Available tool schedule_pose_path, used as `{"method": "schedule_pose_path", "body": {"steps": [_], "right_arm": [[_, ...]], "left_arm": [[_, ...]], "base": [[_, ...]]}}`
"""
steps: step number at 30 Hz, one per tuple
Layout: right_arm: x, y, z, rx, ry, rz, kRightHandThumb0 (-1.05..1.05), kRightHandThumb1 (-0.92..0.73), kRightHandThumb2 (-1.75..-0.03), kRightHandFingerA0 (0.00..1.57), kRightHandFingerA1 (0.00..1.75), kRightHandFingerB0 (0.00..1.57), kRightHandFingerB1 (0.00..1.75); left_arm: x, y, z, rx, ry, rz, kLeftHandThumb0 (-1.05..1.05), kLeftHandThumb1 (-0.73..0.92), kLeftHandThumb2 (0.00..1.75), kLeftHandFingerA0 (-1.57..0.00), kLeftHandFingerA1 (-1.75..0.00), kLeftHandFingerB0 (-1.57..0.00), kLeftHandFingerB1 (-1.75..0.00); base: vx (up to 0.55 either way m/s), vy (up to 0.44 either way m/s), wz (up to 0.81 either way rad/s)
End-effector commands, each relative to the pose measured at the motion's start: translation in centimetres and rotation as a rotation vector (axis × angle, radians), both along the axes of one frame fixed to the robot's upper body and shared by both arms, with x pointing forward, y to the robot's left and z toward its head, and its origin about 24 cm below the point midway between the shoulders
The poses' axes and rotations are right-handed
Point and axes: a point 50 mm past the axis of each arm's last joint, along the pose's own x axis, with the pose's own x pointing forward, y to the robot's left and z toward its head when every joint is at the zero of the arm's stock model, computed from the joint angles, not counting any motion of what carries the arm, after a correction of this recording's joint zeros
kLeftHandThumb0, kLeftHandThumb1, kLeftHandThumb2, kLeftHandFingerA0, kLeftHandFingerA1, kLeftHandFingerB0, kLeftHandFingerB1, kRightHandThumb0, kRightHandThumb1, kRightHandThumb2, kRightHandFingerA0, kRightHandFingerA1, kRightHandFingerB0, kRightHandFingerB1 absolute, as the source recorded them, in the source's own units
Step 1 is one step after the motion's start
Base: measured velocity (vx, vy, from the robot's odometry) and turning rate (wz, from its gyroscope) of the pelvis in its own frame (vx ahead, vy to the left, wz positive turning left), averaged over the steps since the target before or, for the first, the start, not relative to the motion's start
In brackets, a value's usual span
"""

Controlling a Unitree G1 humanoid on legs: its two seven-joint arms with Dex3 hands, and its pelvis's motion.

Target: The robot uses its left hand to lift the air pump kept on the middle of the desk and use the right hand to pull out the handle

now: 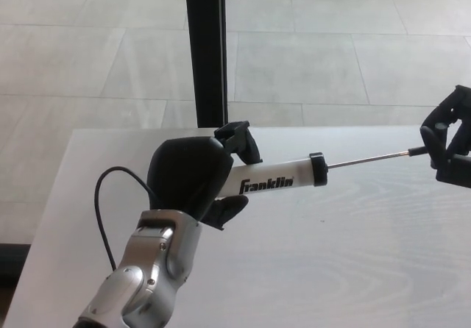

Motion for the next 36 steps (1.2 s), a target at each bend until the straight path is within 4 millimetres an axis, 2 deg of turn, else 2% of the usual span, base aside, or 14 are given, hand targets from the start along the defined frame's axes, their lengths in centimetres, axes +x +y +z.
{"method": "schedule_pose_path", "body": {"steps": [1, 16, 19, 20, 21, 22, 23, 24, 25, 26, 27, 28, 29, 36], "right_arm": [[-0.1, -1.0, 1.0, -0.003, -0.06, -0.035, -0.14, -0.5, -1.12, 0.86, 1.75, 0.78, 1.56], [-0.1, -1.5, 1.1, 0.011, -0.084, -0.058, -0.15, -0.5, -1.11, 0.87, 1.74, 0.79, 1.55], [-0.1, -1.4, 1.0, 0.031, -0.095, -0.042, -0.12, -0.52, -1.12, 0.91, 1.67, 0.8, 1.44], [0.0, -1.3, 1.0, 0.06, -0.08, -0.028, -0.12, -0.55, -1.09, 0.88, 1.58, 0.84, 1.25], [0.0, -1.3, 1.0, 0.061, -0.08, -0.027, -0.12, -0.55, -1.09, 0.88, 1.58, 0.84, 1.25], [0.0, -1.2, 1.0, 0.082, -0.052, -0.001, -0.26, -0.74, -0.66, 0.83, 1.48, 0.57, 0.65], [0.1, -1.0, 1.1, 0.08, 0.012, 0.067, -0.5, -0.55, -0.83, 0.64, 0.89, 0.09, 0.45], [0.0, -0.9, 1.1, 0.027, 0.049, 0.105, -0.5, -0.55, -0.83, 0.64, 0.89, 0.09, 0.45], [0.0, -0.9, 1.1, 0.002, 0.083, 0.138, -0.54, -0.69, -0.62, 0.38, 0.77, 0.02, 0.23], [0.0, -0.7, 1.1, -0.03, 0.105, 0.154, -0.72, -0.54, -0.88, 0.1, 0.57, 0.0, 0.14], [0.0, -0.8, 1.2, -0.095, 0.147, 0.154, -1.03, -0.66, -0.97, 0.08, 0.13, 0.0, 0.02], [0.0, -0.8, 1.3, -0.089, 0.163, 0.162, -1.05, -0.67, -1.05, 0.0, 0.1, 0.0, 0.08], [0.0, -1.0, 1.3, -0.078, 0.164, 0.156, -1.03, -0.84, -0.63, 0.0, 0.0, 0.0, 0.0], [0.1, -1.5, 1.5, 0.08, 0.138, 0.057, -0.98, -0.87, -0.66, 0.0, 0.0, 0.0, 0.0]], "left_arm": [[-0.3, 1.2, -0.9, -0.002, 0.007, 0.019, -0.16, 0.45, 1.23, -0.87, -1.75, -0.78, -1.61], [-1.3, 3.3, -2.3, 0.001, 0.122, 0.056, -0.18, 0.61, 1.0, -0.84, -1.75, -0.72, -1.55], [-1.4, 3.3, -2.3, 0.001, 0.114, 0.055, -0.17, 0.59, 1.01, -0.86, -1.75, -0.72, -1.56], [-1.4, 3.2, -2.4, 0.001, 0.114, 0.052, -0.17, 0.6, 1.0, -0.85, -1.75, -0.7, -1.57], [-1.4, 3.2, -2.4, 0.001, 0.114, 0.052, -0.17, 0.6, 1.0, -0.85, -1.75, -0.7, -1.57], [-1.4, 3.2, -2.4, 0.002, 0.112, 0.05, -0.16, 0.59, 1.02, -0.85, -1.75, -0.71, -1.58], [-1.4, 3.0, -2.5, 0.009, 0.106, 0.049, -0.16, 0.56, 1.06, -0.87, -1.75, -0.73, -1.59], [-1.4, 2.8, -2.5, 0.016, 0.102, 0.05, -0.16, 0.56, 1.06, -0.87, -1.75, -0.73, -1.59], [-1.4, 2.7, -2.5, 0.033, 0.103, 0.043, -0.16, 0.55, 1.08, -0.87, -1.75, -0.73, -1.6], [-1.4, 2.8, -2.6, 0.03, 0.108, 0.036, -0.17, 0.53, 1.12, -0.89, -1.75, -0.74, -1.61], [-1.4, 2.7, -2.7, 0.038, 0.129, 0.03, -0.19, 0.57, 1.06, -0.85, -1.75, -0.7, -1.63], [-1.4, 2.7, -2.8, 0.05, 0.135, 0.023, -0.19, 0.56, 1.06, -0.84, -1.75, -0.73, -1.57], [-1.5, 2.6, -2.8, 0.031, 0.155, 0.019, -0.18, 0.57, 1.03, -0.81, -1.75, -0.7, -1.59], [-2.0, 1.9, -2.9, 0.038, 0.21, -0.018, -0.19, 0.59, 1.04, -0.84, -1.75, -0.76, -1.56]], "base": [[0.0, 0.0, 0.0], [0.0, 0.0, 0.0], [0.0, 0.0, 0.0], [0.0, 0.0, 0.0], [0.0, 0.0, 0.0], [0.0, 0.0, 0.0], [0.0, 0.0, 0.0], [0.0, 0.0, 0.0], [0.0, 0.0, 0.0], [0.0, 0.0, 0.0], [0.0, 0.0, 0.0], [0.0, 0.0, 0.0], [0.0, 0.0, 0.0], [0.0, 0.0, 0.0]]}}
